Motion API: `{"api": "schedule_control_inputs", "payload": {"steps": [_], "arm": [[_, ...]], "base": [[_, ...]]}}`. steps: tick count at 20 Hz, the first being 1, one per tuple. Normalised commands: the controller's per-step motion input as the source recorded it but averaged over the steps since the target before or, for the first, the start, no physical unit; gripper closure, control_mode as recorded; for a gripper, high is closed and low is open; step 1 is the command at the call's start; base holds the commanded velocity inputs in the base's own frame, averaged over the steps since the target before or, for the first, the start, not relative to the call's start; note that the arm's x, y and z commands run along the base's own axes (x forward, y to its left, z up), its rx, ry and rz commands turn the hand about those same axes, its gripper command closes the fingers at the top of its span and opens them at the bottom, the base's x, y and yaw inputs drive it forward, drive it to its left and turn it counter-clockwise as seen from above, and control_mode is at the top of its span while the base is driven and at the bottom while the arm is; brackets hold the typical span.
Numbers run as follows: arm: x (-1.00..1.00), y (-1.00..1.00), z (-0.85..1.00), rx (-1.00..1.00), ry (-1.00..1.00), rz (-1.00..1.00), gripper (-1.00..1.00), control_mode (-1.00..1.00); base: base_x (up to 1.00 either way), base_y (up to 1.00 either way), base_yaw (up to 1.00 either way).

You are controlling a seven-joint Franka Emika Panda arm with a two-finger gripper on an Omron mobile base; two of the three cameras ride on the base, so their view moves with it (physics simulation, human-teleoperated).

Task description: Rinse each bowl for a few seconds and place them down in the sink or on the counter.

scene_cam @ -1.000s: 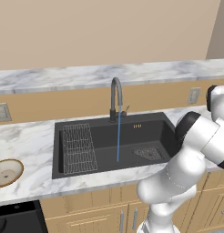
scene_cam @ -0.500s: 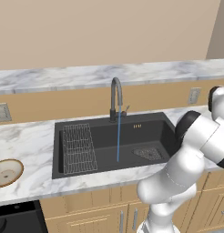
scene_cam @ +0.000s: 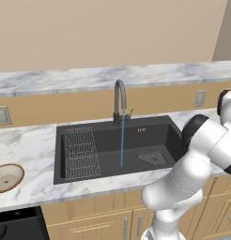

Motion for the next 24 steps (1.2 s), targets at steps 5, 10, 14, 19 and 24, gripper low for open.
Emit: {"api": "schedule_control_inputs", "payload": {"steps": [5, 10, 14, 19, 24], "arm": [[-0.05, -0.05, -0.20, 0.01, 0.02, 0.05, -1.00, -1.00], [-0.01, -0.08, -0.21, 0.00, 0.01, 0.06, -1.00, -1.00], [0.02, -0.05, -0.14, 0.00, 0.00, 0.09, -1.00, -1.00], [0.04, -0.14, -0.11, 0.00, 0.00, 0.11, -1.00, -1.00], [0.00, -0.22, -0.06, 0.00, 0.01, 0.09, -1.00, -1.00]], "base": [[0.00, 0.00, 0.00], [0.00, 0.00, 0.00], [0.00, 0.00, 0.00], [0.00, 0.00, 0.00], [0.00, 0.00, 0.00]]}}
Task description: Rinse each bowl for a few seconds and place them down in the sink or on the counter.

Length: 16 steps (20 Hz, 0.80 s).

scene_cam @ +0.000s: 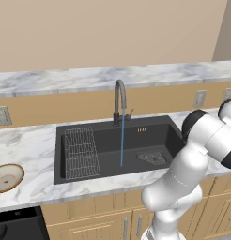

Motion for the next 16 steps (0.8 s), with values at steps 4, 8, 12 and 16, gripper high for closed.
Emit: {"api": "schedule_control_inputs", "payload": {"steps": [4, 8, 12, 16], "arm": [[0.00, -0.23, -0.06, 0.00, 0.02, 0.08, -1.00, -1.00], [0.00, -0.19, -0.10, 0.00, 0.03, 0.08, -1.00, -1.00], [0.01, -0.15, -0.13, 0.01, 0.04, 0.08, -1.00, -1.00], [0.00, -0.19, -0.11, 0.01, 0.03, 0.07, -1.00, -1.00]], "base": [[0.00, 0.00, 0.00], [0.00, 0.00, 0.00], [0.00, 0.00, 0.00], [0.00, 0.00, 0.00]]}}
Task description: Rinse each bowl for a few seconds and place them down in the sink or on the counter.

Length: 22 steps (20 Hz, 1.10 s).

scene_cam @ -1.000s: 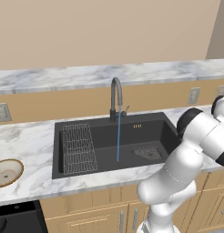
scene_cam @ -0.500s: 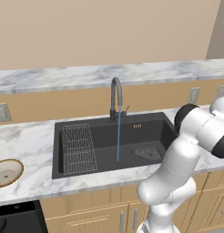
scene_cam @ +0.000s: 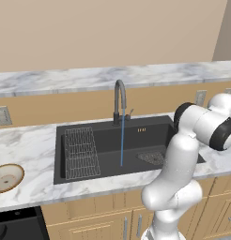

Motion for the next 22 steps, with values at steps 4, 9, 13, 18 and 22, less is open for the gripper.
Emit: {"api": "schedule_control_inputs", "payload": {"steps": [4, 9, 13, 18, 22], "arm": [[0.00, -0.18, -0.08, 0.02, 0.03, 0.06, -1.00, -1.00], [0.00, -0.15, -0.08, 0.01, 0.04, 0.03, -1.00, -1.00], [0.01, -0.10, -0.11, 0.00, 0.04, 0.01, -1.00, -1.00], [0.02, -0.08, -0.14, 0.00, 0.04, 0.02, -1.00, -1.00], [0.03, -0.02, -0.18, 0.00, 0.04, 0.02, -1.00, -1.00]], "base": [[0.00, 0.00, 0.00], [0.00, 0.00, 0.00], [0.00, 0.00, 0.00], [0.00, 0.00, 0.00], [0.00, 0.00, 0.00]]}}
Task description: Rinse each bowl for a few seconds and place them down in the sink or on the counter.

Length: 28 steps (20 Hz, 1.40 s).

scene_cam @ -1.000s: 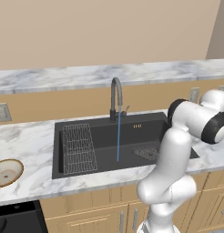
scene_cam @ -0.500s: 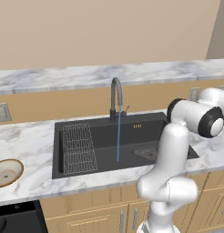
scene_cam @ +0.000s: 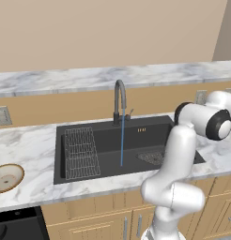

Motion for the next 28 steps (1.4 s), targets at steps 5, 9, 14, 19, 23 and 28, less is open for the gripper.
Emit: {"api": "schedule_control_inputs", "payload": {"steps": [5, 9, 14, 19, 23, 28], "arm": [[0.03, -0.01, -0.19, 0.01, 0.02, 0.03, -1.00, -1.00], [0.03, -0.02, -0.17, 0.01, 0.02, 0.03, -1.00, -1.00], [0.01, -0.05, -0.18, 0.01, 0.01, 0.04, -1.00, -1.00], [0.03, -0.04, -0.12, 0.01, 0.00, 0.05, -1.00, -1.00], [0.10, -0.07, -0.01, 0.00, -0.01, 0.07, -1.00, -1.00], [0.09, -0.05, 0.00, 0.00, -0.01, 0.09, -1.00, -1.00]], "base": [[0.00, 0.00, 0.00], [0.00, 0.00, 0.00], [0.00, 0.00, 0.00], [0.00, 0.00, 0.00], [0.00, 0.00, 0.00], [0.00, 0.00, 0.00]]}}
